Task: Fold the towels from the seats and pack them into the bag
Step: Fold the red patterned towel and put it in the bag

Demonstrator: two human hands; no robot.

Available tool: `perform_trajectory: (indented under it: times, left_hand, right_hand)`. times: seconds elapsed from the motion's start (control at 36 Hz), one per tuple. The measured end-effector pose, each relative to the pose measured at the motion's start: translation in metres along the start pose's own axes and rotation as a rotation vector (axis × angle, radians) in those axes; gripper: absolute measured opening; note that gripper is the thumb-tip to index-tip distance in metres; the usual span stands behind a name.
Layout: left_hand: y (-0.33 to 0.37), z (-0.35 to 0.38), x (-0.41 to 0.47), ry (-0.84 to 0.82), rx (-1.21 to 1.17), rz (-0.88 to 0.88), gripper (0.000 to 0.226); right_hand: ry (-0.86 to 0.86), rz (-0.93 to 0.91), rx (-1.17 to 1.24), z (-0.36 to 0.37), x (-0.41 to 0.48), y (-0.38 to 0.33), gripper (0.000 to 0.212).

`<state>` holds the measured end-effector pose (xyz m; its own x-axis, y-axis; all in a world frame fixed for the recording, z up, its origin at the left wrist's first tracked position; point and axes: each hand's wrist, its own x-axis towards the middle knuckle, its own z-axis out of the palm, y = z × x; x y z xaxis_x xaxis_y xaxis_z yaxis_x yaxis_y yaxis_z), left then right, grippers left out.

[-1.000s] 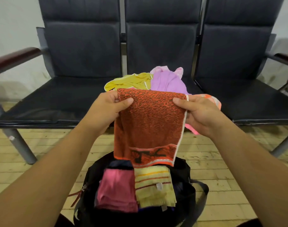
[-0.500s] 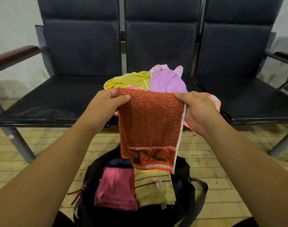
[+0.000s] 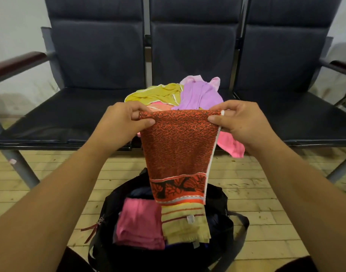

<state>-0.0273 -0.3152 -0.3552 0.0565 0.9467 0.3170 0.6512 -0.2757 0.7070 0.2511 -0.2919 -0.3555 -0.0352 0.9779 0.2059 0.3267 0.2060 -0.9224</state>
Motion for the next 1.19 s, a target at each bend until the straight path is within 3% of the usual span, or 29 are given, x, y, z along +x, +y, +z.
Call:
perform_trajectory:
  times: [0.22, 0.31, 0.42, 0.53, 0.61, 0.67, 0.78, 0.83, 0.94, 1.03, 1.08, 1.14, 1.19]
  left_hand:
    - [0.003, 0.005, 0.001, 0.154, 0.145, 0.056, 0.015]
    - [0.002, 0.006, 0.003, 0.165, 0.100, 0.080, 0.014]
    - [0.008, 0.003, -0.001, 0.044, -0.179, 0.078, 0.005]
    - [0.017, 0.001, -0.007, -0.039, -0.552, 0.081, 0.014]
    - [0.025, 0.007, -0.009, 0.012, -0.811, -0.059, 0.006]
    - [0.026, 0.011, -0.008, -0.009, -0.932, -0.186, 0.017]
    - [0.019, 0.022, -0.015, -0.408, -0.822, -0.295, 0.037]
    - [0.019, 0.029, -0.019, -0.462, -0.893, -0.335, 0.034]
    - [0.035, 0.038, -0.021, -0.390, -1.177, -0.461, 0.026]
    - [0.042, 0.038, -0.017, -0.305, -1.238, -0.518, 0.027]
    - [0.040, 0.034, -0.012, -0.232, -1.280, -0.544, 0.027]
    - [0.036, 0.028, -0.007, -0.205, -1.316, -0.570, 0.023]
    - [0.030, 0.025, -0.003, -0.172, -1.298, -0.602, 0.013]
  right_hand:
    - [0.035, -0.096, -0.304, 0.002, -0.003, -0.013, 0.016]
    - [0.073, -0.129, -0.341, 0.004, -0.005, -0.017, 0.015]
    - [0.062, -0.134, -0.074, 0.000, -0.005, -0.019, 0.014]
    - [-0.168, 0.039, 0.553, 0.002, -0.008, -0.021, 0.010]
    - [-0.246, 0.091, 0.788, 0.007, -0.012, -0.028, 0.010]
    - [-0.249, 0.100, 0.858, 0.011, -0.014, -0.034, 0.014]
    - [-0.257, 0.150, 0.977, 0.013, -0.012, -0.040, 0.015]
    - [-0.231, 0.233, 0.946, 0.013, -0.008, -0.036, 0.016]
    - [-0.229, 0.431, 0.889, 0.010, -0.001, -0.017, 0.030]
    - [-0.399, 0.442, 0.865, 0.005, -0.010, 0.003, 0.062]
    - [-0.597, 0.482, 0.785, 0.009, -0.021, 0.015, 0.071]
    - [-0.731, 0.530, 0.710, 0.017, -0.028, 0.024, 0.067]
    - [-0.758, 0.518, 0.616, 0.028, -0.030, 0.024, 0.041]
